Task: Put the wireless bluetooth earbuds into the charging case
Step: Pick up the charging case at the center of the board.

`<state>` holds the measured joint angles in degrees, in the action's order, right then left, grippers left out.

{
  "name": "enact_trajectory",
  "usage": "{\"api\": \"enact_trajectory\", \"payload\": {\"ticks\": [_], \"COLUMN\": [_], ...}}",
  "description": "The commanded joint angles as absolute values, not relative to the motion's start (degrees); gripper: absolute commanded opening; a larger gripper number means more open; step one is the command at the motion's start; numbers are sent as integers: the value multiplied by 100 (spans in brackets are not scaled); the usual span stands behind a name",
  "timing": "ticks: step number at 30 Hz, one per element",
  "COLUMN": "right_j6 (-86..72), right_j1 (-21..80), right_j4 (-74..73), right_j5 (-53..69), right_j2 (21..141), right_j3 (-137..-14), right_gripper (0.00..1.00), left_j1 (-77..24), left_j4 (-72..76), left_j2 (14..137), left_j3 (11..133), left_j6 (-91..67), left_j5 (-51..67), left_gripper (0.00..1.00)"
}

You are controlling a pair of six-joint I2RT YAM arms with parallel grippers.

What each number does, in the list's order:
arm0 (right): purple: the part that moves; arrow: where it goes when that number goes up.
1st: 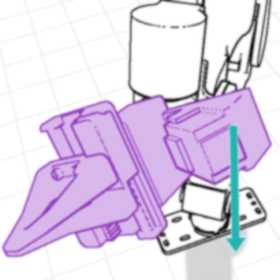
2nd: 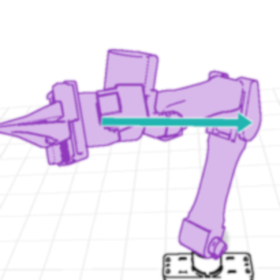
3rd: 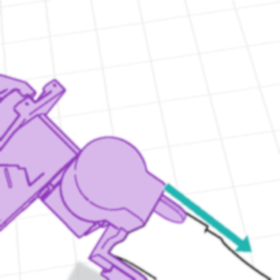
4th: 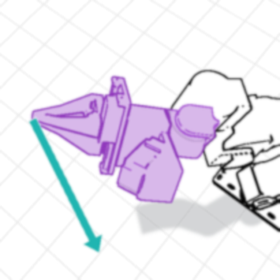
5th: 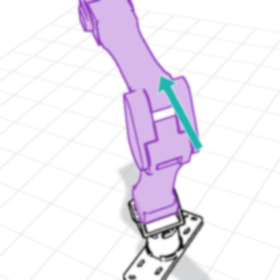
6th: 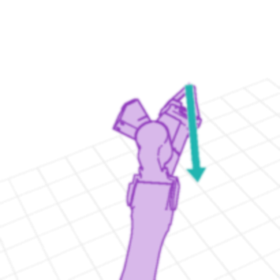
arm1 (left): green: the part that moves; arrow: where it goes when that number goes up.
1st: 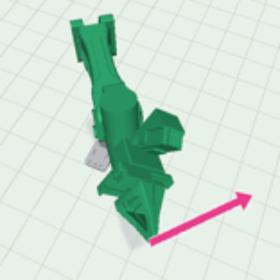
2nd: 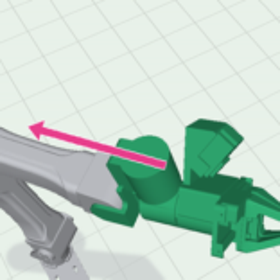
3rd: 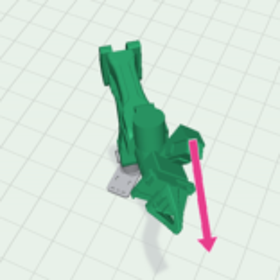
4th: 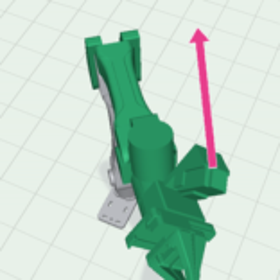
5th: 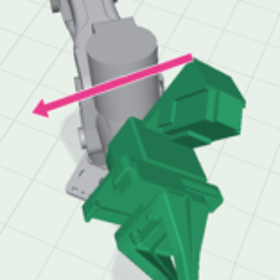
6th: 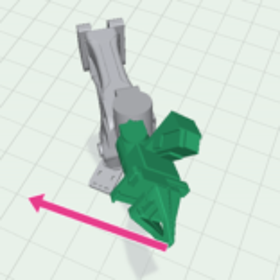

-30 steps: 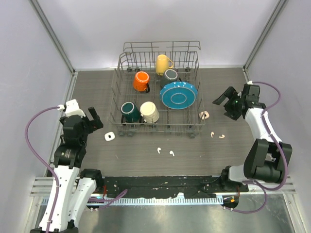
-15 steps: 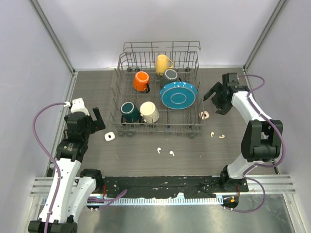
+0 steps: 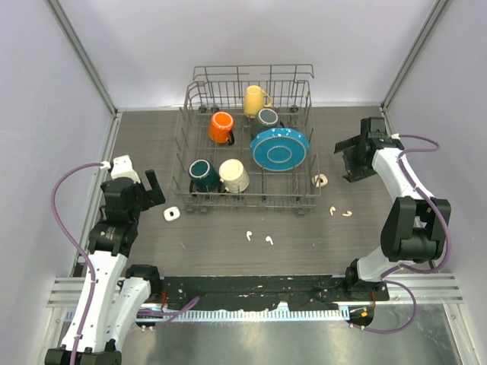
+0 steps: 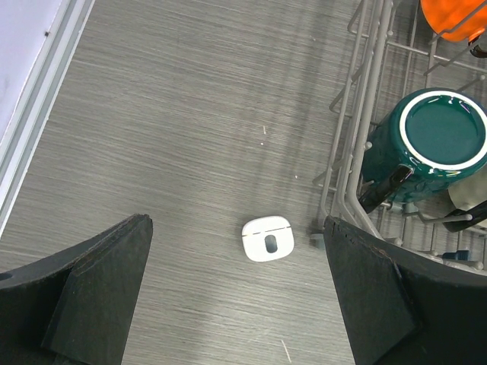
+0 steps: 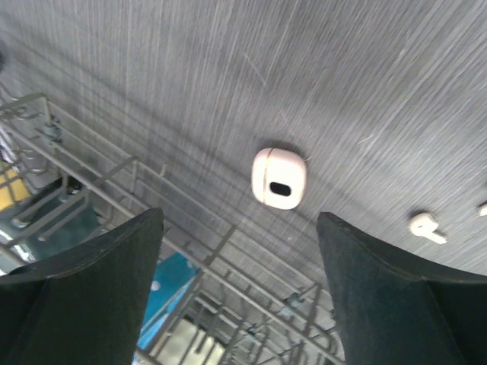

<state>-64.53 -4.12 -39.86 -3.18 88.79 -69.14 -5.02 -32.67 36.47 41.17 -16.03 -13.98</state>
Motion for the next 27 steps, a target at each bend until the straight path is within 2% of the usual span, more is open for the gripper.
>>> {"api": "enact_trajectory", "payload": {"ticks": [1,6,13,27], "right_j6": [-6943,-7084,-6786,-6873], "right_j1": [-343,-308,-237,-26], "right_j4": [-3796,-4578,-4930,-4851], "right_j5": [104,-158,-79,238], "right_j2": [9034,9579,10326,10854], "right_j3": [-6978,-7409,-7918,-8139], "right_gripper": [81,81,81,81], "left_j1": [-501,-501,-510,-501], "left_j4": [-2980,-2997,-2971,-2962], "left_j2": [3612,3569,3542,3568], "left_j3": [4096,4087,4069,4061], "left_j6": [-1494,-1494,-1477,-1468], "left_j5": [-1318,-1345,-1380,-1397], "left_gripper": [100,100,100,100]}}
